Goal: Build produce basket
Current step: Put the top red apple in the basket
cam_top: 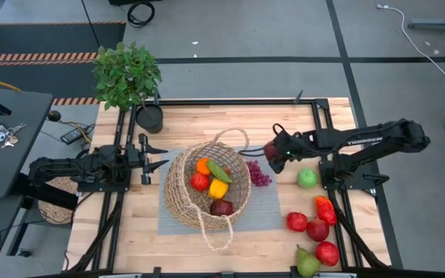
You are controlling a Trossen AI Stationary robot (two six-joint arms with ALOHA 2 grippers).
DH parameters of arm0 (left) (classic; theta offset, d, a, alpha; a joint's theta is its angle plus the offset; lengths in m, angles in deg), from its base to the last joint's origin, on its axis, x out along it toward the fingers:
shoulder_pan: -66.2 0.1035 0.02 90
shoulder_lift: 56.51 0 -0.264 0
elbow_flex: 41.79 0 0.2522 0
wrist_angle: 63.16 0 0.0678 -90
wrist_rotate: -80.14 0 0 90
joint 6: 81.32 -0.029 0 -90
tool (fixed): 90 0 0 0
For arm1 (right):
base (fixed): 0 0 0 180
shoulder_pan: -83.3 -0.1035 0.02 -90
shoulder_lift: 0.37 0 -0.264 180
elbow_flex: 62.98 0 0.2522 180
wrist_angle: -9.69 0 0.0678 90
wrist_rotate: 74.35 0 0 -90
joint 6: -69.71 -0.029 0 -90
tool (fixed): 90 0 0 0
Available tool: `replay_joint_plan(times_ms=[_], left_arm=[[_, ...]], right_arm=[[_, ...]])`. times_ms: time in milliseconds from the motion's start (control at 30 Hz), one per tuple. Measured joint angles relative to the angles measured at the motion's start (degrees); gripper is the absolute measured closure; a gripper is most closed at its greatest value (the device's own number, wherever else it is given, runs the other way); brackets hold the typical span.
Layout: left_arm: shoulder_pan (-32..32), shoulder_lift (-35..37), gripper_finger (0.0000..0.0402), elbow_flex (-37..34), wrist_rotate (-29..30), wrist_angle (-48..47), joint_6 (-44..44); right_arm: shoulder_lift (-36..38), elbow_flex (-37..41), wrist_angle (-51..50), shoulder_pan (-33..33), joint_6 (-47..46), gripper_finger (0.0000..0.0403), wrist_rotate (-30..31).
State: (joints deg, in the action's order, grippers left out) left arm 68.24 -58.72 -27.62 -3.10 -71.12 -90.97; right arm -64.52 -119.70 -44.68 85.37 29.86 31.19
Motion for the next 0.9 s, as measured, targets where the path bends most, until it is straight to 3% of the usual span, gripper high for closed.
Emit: replay_joint_plan(times_ms=[367,900], left_arm=[[0.0,0.0,0.0241,0.0,0.0,0.0,0.0],[0.0,0.0,0.0241,0.0,0.0,0.0,0.0]], right_arm=[[0.0,-12.2,2.7,-8.2,9.2,0.0059,10.4],[0.1,-20.8,16.8,-20.4,19.7,0.0059,13.8]])
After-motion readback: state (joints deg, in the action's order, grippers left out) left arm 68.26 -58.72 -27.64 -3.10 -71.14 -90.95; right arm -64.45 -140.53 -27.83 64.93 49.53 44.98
